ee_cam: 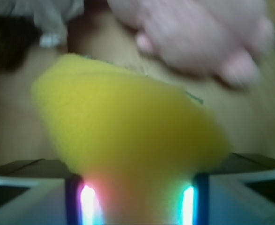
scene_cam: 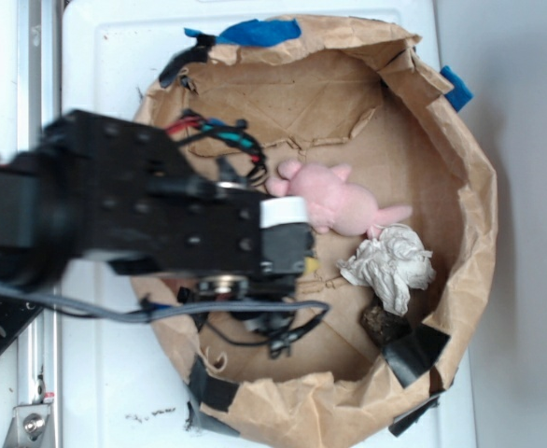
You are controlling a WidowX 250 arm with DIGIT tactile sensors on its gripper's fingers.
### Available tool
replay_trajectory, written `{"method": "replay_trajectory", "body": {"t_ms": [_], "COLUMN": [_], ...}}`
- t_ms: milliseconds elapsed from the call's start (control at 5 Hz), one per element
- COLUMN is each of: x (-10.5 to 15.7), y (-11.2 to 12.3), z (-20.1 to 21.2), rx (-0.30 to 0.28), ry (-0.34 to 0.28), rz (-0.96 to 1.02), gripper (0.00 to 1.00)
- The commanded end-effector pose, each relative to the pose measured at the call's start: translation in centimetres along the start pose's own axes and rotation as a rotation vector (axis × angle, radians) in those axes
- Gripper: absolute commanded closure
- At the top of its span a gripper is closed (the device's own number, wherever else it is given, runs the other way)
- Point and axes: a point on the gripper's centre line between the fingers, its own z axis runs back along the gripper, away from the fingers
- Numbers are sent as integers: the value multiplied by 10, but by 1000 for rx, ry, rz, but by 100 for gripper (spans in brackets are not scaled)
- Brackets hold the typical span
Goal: Grab the green sponge.
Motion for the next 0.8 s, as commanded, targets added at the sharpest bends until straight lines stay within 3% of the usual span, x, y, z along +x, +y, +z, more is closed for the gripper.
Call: {"method": "replay_trajectory", "body": {"t_ms": [0, 200, 600], "x": [-10, -6, 20], "y": [2, 13, 32], "z": [56, 76, 93], "rx": [-28, 31, 67], "ry": [-45, -67, -90], "rz": [-157, -287, -270], "gripper": [100, 100, 100]}}
